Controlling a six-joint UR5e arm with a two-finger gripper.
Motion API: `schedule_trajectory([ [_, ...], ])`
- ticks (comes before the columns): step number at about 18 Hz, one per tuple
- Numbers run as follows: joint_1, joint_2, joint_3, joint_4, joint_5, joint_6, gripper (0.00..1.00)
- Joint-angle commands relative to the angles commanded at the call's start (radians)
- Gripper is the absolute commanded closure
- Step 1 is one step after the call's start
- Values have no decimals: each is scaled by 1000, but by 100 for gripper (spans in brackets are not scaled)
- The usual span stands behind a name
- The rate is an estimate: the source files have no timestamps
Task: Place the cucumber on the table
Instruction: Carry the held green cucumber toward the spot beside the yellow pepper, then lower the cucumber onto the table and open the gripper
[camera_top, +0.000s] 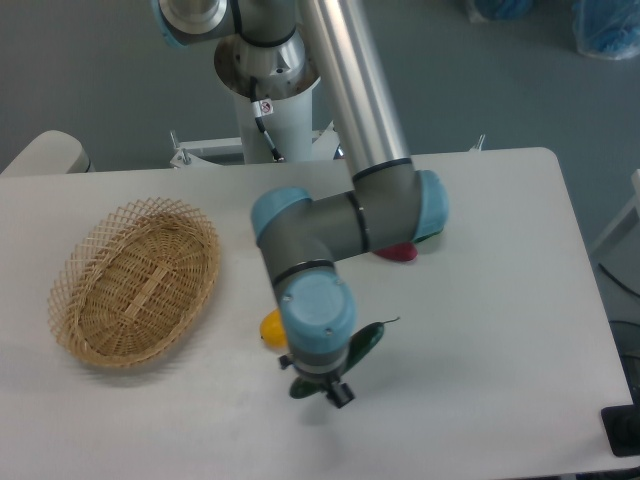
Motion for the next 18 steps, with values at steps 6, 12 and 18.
schedule_trajectory([
  [6,-77,-12,0,6,0,28,80],
  [12,-144,-34,0,52,2,25,78],
  [18,-175,-38,-3,57,1,14,74],
])
